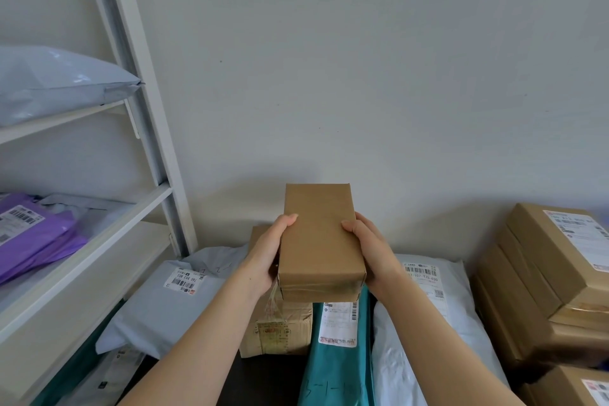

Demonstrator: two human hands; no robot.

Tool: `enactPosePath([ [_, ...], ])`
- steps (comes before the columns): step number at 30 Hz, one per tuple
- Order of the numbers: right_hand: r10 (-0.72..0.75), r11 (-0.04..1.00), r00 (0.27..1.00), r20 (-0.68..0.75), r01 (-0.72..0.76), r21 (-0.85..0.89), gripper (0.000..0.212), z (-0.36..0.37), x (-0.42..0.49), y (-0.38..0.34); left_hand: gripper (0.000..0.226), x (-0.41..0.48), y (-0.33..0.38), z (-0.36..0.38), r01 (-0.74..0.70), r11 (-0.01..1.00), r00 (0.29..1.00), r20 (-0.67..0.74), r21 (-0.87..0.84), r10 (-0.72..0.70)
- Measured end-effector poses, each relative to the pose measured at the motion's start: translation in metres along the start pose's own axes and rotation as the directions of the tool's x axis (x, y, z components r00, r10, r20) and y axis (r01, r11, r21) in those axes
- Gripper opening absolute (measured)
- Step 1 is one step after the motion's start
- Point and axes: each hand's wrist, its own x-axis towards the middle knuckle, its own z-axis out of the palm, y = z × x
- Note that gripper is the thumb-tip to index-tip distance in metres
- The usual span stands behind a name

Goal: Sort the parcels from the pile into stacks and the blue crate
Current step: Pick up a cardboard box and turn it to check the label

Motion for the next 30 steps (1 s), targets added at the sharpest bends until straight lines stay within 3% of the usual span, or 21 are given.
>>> enactPosePath([
  [6, -0.031, 0.997, 0.999, -0.012, 0.030, -0.071, 0.039, -0.001, -0.004, -0.002, 0.035, -0.002, 0.005, -0.001, -0.017, 0.988, 0.999, -0.028, 0.151, 0.022],
  [20, -0.085, 0.991, 0.995, -0.043, 0.080, -0.106, 0.038, 0.005, -0.008, -0.011, 0.019, -0.007, 0.015, -0.004, -0.136, 0.959, 0.990, 0.067, 0.249, 0.123],
  [25, -0.120, 0.987, 0.989, -0.082, 0.110, -0.120, 0.027, 0.009, -0.013, -0.018, 0.057, -0.004, 0.016, -0.006, -0.154, 0.959, 0.987, 0.090, 0.237, 0.137],
  [30, -0.130, 0.984, 0.985, -0.112, 0.114, -0.139, 0.019, 0.009, -0.017, -0.026, 0.070, 0.000, 0.016, -0.007, -0.178, 0.961, 0.981, 0.110, 0.212, 0.158],
])
